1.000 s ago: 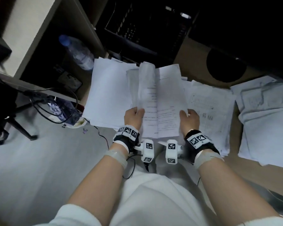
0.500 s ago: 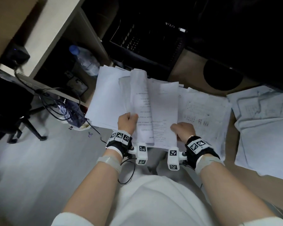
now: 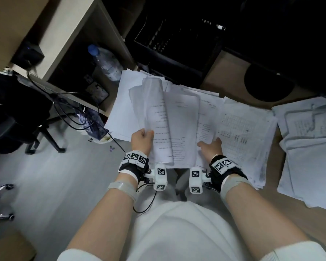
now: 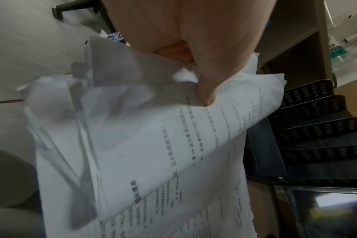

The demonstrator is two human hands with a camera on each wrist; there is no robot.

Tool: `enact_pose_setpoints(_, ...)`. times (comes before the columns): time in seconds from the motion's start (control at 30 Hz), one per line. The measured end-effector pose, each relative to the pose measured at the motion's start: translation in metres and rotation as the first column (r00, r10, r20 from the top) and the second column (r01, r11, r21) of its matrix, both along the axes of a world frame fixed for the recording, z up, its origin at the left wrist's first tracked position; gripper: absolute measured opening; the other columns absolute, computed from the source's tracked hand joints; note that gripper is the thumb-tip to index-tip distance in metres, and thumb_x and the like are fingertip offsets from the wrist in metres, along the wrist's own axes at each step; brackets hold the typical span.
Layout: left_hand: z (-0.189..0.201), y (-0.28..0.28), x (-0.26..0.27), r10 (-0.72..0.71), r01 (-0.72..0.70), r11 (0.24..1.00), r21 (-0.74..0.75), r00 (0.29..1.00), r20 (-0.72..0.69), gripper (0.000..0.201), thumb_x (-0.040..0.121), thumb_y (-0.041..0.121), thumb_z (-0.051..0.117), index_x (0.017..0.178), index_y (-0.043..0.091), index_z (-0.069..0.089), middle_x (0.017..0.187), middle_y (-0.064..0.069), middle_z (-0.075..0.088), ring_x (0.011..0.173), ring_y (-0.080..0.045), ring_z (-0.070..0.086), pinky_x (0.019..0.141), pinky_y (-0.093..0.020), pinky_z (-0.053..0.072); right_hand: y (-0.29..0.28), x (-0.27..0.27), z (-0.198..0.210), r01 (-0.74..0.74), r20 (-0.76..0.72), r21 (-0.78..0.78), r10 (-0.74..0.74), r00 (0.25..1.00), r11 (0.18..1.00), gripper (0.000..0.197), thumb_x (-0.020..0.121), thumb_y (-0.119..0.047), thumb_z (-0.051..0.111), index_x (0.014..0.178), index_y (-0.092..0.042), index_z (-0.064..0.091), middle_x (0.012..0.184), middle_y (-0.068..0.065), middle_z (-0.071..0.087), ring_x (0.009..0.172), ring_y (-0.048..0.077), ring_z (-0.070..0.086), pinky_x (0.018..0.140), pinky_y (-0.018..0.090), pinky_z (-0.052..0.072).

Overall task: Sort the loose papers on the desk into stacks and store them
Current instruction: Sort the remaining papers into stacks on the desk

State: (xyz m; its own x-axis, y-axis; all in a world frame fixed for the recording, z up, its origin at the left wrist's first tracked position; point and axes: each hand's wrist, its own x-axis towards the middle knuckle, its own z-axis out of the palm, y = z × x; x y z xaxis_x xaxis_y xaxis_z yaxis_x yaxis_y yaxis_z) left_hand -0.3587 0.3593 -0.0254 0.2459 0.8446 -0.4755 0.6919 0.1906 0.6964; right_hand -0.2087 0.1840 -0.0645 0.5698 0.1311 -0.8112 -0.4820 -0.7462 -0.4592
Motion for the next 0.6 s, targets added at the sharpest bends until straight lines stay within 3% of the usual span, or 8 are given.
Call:
enact_pose_setpoints(0.13,-0.003,0.013,0.001,-0.045,0.047,0.996,-0.072,0.998,0.032,0.027,0.092,0.016,0.062,0.07,0.01,0.048,0.066,-0.006,0.042,0.061,-0.015,0.036,0.056,-0.027,0.033,0.014,0.0,-0.003,0.029,-0.047,0.081,-0.025,0.999,0.996,0.082,0.089,-0.019,0.064,0.155,-0.005,0.017,0.157,0.011,0.033,0.138,0.03,0.041,0.112,0.037,0.035)
enact_pose_setpoints(0.27,-0.001,0.025,0.007,-0.089,0.095,0.991,-0.099,0.994,0.059,0.035,0.091,0.013,0.061,0.064,0.014,0.039,0.061,-0.004,0.033,0.055,-0.014,0.029,0.05,-0.025,0.027,0.024,-0.001,0.001,0.031,-0.014,0.101,-0.03,0.999,0.994,0.063,0.087,-0.019,0.064,0.143,-0.004,0.039,0.138,0.007,0.053,0.122,0.027,0.054,0.098,0.035,0.043)
enact_pose_setpoints(0.33,0.0,0.03,0.011,-0.104,0.113,0.986,-0.126,0.991,0.081,0.035,0.091,0.013,0.061,0.065,0.013,0.039,0.062,-0.005,0.032,0.056,-0.015,0.029,0.05,-0.024,0.027,0.025,-0.001,0.002,0.029,0.031,0.088,-0.032,0.999,0.996,0.072,0.082,-0.028,0.065,0.145,-0.007,0.038,0.138,0.003,0.051,0.124,0.025,0.053,0.103,0.037,0.043)
enact_pose_setpoints(0.4,0.001,0.036,0.013,-0.115,0.127,0.982,-0.137,0.989,0.093,0.03,0.09,0.014,0.061,0.067,0.01,0.043,0.064,-0.006,0.033,0.059,-0.016,0.03,0.054,-0.026,0.028,0.027,-0.001,0.002,-0.003,0.055,0.044,0.001,0.998,0.999,0.075,0.084,-0.03,0.065,0.149,-0.008,0.035,0.148,0.01,0.045,0.132,0.029,0.048,0.109,0.039,0.039)
enact_pose_setpoints(0.5,0.0,0.041,0.015,-0.12,0.128,0.981,-0.143,0.991,0.064,0.039,0.091,0.013,0.06,0.059,0.015,0.039,0.055,0.003,0.036,0.055,-0.015,0.031,0.054,-0.026,0.03,0.032,-0.004,-0.002,-0.037,-0.02,0.015,0.037,0.999,0.999,0.066,0.094,-0.019,0.06,0.151,0.0,0.03,0.153,0.016,0.039,0.136,0.03,0.043,0.106,0.032,0.035)
enact_pose_setpoints(0.6,-0.004,0.045,0.01,-0.116,0.122,0.981,-0.152,0.992,0.047,0.041,0.091,0.013,0.06,0.056,0.018,0.04,0.052,0.006,0.039,0.056,-0.016,0.035,0.058,-0.026,0.034,0.037,-0.01,-0.009,-0.033,-0.056,0.02,0.034,0.998,0.999,0.069,0.094,-0.02,0.06,0.151,0.002,0.028,0.156,0.016,0.035,0.139,0.03,0.04,0.104,0.029,0.034)
